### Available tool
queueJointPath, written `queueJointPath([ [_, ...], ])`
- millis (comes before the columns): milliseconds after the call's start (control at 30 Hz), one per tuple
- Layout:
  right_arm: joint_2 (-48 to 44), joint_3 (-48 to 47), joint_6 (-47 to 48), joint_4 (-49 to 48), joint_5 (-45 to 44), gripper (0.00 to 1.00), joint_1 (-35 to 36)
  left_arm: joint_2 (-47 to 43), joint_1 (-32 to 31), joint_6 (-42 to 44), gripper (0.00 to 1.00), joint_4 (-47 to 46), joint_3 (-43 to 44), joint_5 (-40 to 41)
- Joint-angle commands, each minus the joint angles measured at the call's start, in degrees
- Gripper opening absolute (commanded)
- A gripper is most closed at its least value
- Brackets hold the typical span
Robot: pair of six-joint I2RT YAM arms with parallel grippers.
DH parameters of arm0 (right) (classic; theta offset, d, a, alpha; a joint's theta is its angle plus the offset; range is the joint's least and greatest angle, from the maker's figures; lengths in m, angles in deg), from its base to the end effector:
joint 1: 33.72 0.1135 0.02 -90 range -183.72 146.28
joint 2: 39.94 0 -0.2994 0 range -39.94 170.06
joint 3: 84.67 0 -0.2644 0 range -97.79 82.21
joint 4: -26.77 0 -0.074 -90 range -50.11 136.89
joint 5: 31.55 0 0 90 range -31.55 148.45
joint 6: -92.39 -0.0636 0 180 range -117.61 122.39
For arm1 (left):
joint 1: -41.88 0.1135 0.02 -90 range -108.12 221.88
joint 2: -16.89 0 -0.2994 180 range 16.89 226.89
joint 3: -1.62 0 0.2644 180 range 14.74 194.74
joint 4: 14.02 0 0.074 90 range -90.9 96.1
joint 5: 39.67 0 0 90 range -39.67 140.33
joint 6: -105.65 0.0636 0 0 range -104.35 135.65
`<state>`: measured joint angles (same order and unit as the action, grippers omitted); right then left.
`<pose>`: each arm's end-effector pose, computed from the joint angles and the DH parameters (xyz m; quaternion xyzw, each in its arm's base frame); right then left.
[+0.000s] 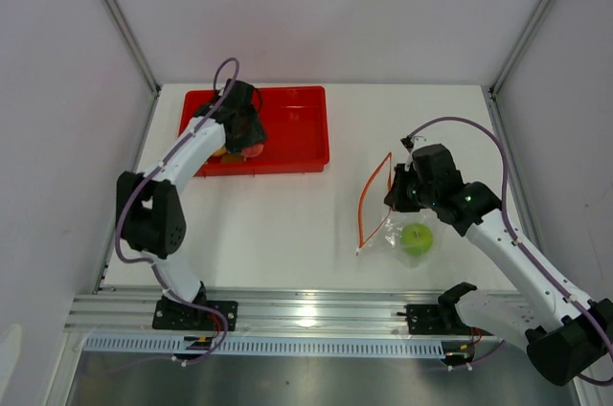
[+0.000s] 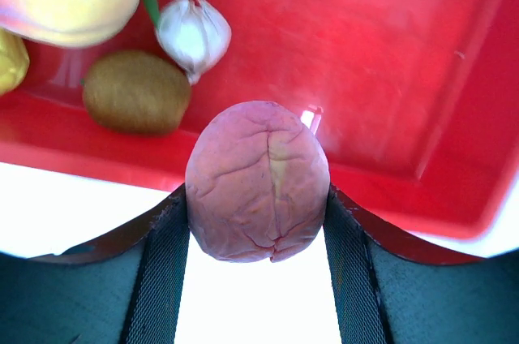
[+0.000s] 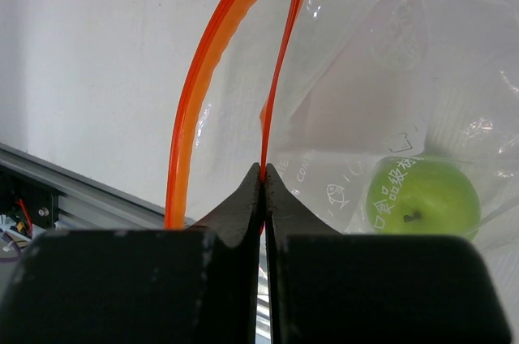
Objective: Place the food in the zip-top bag and seal the zipper
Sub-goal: Pick up the fake fruit from the bin, then place the fake fruit in the zipper food storage bag.
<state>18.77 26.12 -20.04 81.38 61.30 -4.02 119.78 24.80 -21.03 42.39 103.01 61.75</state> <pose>0.1923 0.1133 0.3218 -0.0680 0.9181 0.1918 0.3400 0.4085 -0.1124 0.2829 -0.1899 0.9376 -0.0391 0.2885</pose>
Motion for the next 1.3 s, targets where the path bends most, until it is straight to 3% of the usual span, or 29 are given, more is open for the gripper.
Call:
queueJointPath([
  [0, -1.41, 0.02, -0.41, -0.80, -0.13, 0.00, 0.28, -9.95, 0.21, 2.67, 0.11, -8.46, -5.90, -5.69],
  [133, -1.06, 0.20, -0.68, -0.89, 0.13, 0.00, 0.37, -18.94, 0.21, 4.17, 0.01, -22.77, -19.67, -19.22],
  [267, -0.80, 0.46, -0.77, -1.33, 0.40, 0.00, 0.54, -26.41, -0.32, 1.45, 0.01, -31.23, -27.00, -33.53],
  [400, -0.45, 0.55, -0.94, -1.51, 0.40, 0.00, 0.80, -34.76, -5.74, -1.19, 0.01, -42.65, -35.00, -42.87],
  [567, -0.62, 1.08, -1.38, -1.51, 0.58, 0.00, 1.07, -44.68, -14.19, -2.25, 0.01, -51.62, -43.70, -45.61],
  [733, -1.67, 2.04, -2.78, -1.68, 1.36, 0.00, 2.12, -47.61, -21.41, -5.50, 0.00, -60.59, -49.32, -45.96],
  [867, -2.73, 2.66, -4.28, -2.82, 3.82, 0.00, 3.00, -44.45, -26.15, -5.76, 0.01, -62.80, -49.16, -46.14],
  [1267, -5.63, 1.16, -5.69, -0.80, 6.46, 0.00, 3.97, -33.55, -31.08, -8.75, 0.00, -70.18, -45.47, -46.32],
])
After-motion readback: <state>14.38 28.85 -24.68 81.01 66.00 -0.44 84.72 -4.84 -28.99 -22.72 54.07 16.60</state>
